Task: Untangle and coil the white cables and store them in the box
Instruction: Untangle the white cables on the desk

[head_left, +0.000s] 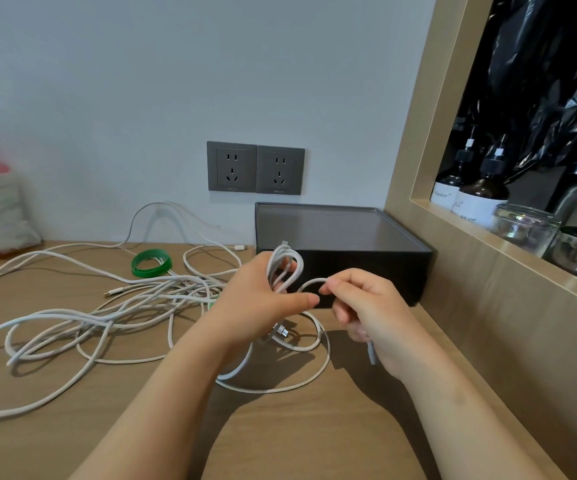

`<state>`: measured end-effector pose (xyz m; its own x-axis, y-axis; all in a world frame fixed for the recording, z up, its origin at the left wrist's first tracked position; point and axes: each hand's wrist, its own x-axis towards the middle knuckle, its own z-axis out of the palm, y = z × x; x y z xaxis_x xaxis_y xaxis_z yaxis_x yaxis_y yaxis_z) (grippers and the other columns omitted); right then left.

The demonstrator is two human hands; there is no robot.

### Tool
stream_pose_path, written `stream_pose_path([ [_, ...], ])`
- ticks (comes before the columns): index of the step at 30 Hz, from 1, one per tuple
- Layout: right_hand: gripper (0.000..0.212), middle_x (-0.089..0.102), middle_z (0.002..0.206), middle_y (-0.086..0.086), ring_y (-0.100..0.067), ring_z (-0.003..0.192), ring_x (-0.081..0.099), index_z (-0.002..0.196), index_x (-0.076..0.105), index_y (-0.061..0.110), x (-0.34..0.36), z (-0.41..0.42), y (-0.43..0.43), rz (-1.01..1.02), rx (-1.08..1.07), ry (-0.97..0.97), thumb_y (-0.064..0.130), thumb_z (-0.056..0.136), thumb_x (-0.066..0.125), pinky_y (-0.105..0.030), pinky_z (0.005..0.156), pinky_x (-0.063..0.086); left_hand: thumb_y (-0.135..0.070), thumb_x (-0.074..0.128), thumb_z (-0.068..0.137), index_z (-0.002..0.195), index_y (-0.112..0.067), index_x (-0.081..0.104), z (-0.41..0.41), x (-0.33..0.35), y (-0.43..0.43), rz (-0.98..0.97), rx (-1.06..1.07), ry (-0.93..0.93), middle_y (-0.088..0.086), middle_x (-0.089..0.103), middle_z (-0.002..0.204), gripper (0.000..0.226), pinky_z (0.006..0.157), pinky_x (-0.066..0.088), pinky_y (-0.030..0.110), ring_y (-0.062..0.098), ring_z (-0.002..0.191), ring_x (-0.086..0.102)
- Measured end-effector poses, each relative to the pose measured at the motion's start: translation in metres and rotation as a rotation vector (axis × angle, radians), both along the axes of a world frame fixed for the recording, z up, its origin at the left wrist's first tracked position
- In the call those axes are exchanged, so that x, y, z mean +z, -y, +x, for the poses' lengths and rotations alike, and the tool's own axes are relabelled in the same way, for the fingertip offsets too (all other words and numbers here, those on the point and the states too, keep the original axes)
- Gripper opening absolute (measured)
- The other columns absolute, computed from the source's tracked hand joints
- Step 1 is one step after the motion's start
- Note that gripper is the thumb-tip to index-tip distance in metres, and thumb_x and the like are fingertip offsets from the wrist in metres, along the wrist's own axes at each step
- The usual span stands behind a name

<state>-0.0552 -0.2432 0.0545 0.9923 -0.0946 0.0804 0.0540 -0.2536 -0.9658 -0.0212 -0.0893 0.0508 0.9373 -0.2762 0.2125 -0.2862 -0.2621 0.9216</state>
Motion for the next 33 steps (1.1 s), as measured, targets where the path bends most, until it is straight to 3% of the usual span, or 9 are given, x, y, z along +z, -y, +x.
stream_pose_path([
  [8,0.017,0.048,0.049,0.004,-0.005,0.038,0.038,0.088,0.063,0.016,-0.001,0.001,0.001,0.062,0.007,0.074,0.020,0.096,0.048,-0.016,0.039,0.031,-0.024,0.070,0.084,0.105,-0.021,0.057,0.001,-0.005,0.006,0.178,-0.018,0.036,-0.008,0.052,0.074,0.025,0.055,0.038,0.020,0.007,0.060,0.048],
  [12,0.018,0.049,0.049,0.004,-0.005,0.039,0.039,0.090,0.064,0.017,-0.001,0.002,0.001,0.055,0.014,0.084,0.020,0.096,0.048,-0.016,0.040,0.032,-0.025,0.064,0.088,0.089,-0.023,0.057,-0.002,-0.005,0.008,0.208,-0.033,0.061,-0.007,0.051,0.067,0.007,0.054,0.037,0.019,0.008,0.057,0.047],
  [15,0.018,0.049,0.049,0.004,-0.005,0.039,0.040,0.092,0.064,0.018,-0.002,0.002,0.001,0.056,0.021,0.090,0.020,0.096,0.047,-0.015,0.040,0.033,-0.028,0.060,0.091,0.077,-0.028,0.052,-0.003,-0.005,0.009,0.232,-0.023,0.089,-0.007,0.051,0.064,0.017,0.053,0.036,0.018,0.007,0.057,0.048],
  [20,0.014,0.051,0.049,0.008,-0.003,0.041,0.044,0.092,0.065,0.022,-0.004,0.003,0.001,0.030,0.000,0.130,0.022,0.094,0.052,-0.014,0.042,0.037,-0.032,0.054,0.093,0.077,-0.030,0.050,-0.004,-0.007,0.013,0.260,0.004,0.168,-0.006,0.054,0.073,0.017,0.055,0.037,0.012,0.007,0.064,0.051],
  [24,0.009,0.057,0.055,0.009,-0.001,0.054,0.054,0.087,0.065,0.024,-0.006,0.005,0.006,-0.084,-0.036,0.212,0.026,0.090,0.058,-0.013,0.054,0.045,-0.026,0.055,0.094,0.071,-0.026,0.050,-0.001,-0.006,0.011,0.165,0.041,0.248,-0.001,0.049,0.074,0.023,0.057,0.041,0.016,0.009,0.062,0.048],
  [27,0.015,0.063,0.068,0.004,-0.003,0.068,0.060,0.081,0.065,0.019,-0.004,0.006,0.008,-0.044,-0.029,0.198,0.019,0.091,0.054,-0.016,0.065,0.048,-0.025,0.054,0.095,0.089,-0.022,0.054,-0.001,-0.004,0.010,-0.084,0.120,0.050,0.005,0.063,0.087,0.006,0.064,0.056,0.026,0.010,0.067,0.062],
  [30,0.019,0.064,0.080,0.001,-0.009,0.081,0.060,0.083,0.063,0.020,-0.003,0.006,0.008,-0.044,-0.041,0.167,0.016,0.095,0.049,-0.018,0.070,0.045,-0.022,0.052,0.096,0.092,-0.018,0.052,0.000,-0.002,0.010,-0.291,0.152,-0.099,0.005,0.058,0.075,0.005,0.051,0.055,0.029,0.009,0.054,0.058],
  [33,0.015,0.064,0.080,0.001,-0.009,0.071,0.057,0.089,0.060,0.022,-0.005,0.006,0.006,-0.032,-0.054,0.175,0.017,0.096,0.048,-0.020,0.064,0.047,-0.024,0.052,0.096,0.089,-0.014,0.050,0.002,-0.001,0.009,-0.319,0.187,-0.126,0.005,0.049,0.063,0.013,0.045,0.049,0.025,0.011,0.047,0.049],
])
